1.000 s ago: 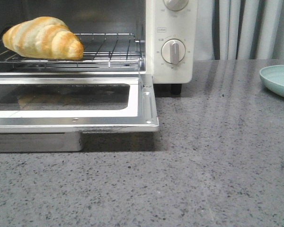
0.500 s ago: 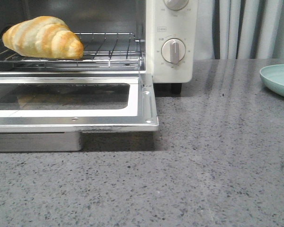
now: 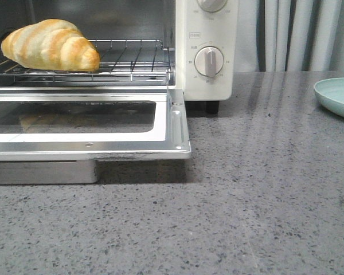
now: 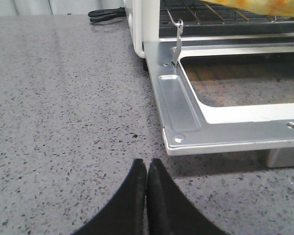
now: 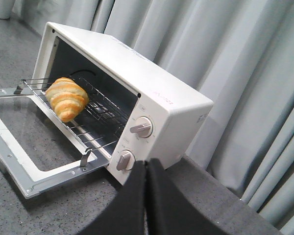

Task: Put bread in oven

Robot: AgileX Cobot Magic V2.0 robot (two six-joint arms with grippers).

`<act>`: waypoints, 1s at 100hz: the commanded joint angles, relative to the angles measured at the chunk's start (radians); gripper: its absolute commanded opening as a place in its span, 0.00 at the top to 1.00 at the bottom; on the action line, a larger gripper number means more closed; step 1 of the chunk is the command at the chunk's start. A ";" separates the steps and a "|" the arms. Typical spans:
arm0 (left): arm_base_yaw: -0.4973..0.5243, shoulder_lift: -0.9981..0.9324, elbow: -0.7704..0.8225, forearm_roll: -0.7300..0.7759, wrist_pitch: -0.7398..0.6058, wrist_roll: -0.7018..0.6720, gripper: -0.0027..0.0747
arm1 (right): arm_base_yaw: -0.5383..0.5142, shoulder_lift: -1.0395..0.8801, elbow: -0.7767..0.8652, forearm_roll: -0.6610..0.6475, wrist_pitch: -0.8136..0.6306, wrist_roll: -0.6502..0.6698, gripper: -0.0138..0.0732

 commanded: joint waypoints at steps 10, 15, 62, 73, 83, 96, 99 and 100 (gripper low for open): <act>0.004 -0.031 0.025 -0.010 -0.055 -0.011 0.99 | -0.005 0.014 -0.018 -0.017 -0.074 0.006 0.92; 0.004 -0.031 0.025 -0.010 -0.055 -0.011 0.99 | -0.007 0.012 -0.011 -0.017 -0.074 0.006 0.92; 0.004 -0.031 0.025 -0.010 -0.055 -0.011 0.99 | -0.561 0.012 0.482 0.042 -0.546 0.182 0.92; 0.004 -0.031 0.025 -0.010 -0.055 -0.011 0.99 | -0.675 -0.002 0.637 0.142 -0.725 0.182 0.92; 0.004 -0.031 0.025 -0.010 -0.055 -0.011 0.99 | -0.722 -0.071 0.724 0.207 -0.700 0.182 0.92; 0.004 -0.031 0.025 -0.010 -0.055 -0.011 0.99 | -0.744 -0.169 0.731 0.226 -0.466 0.182 0.92; 0.004 -0.031 0.025 -0.010 -0.055 -0.011 0.99 | -0.744 -0.196 0.731 0.226 -0.423 0.182 0.92; 0.004 -0.031 0.025 -0.010 -0.055 -0.011 0.99 | -0.744 -0.201 0.731 0.226 -0.412 0.182 0.92</act>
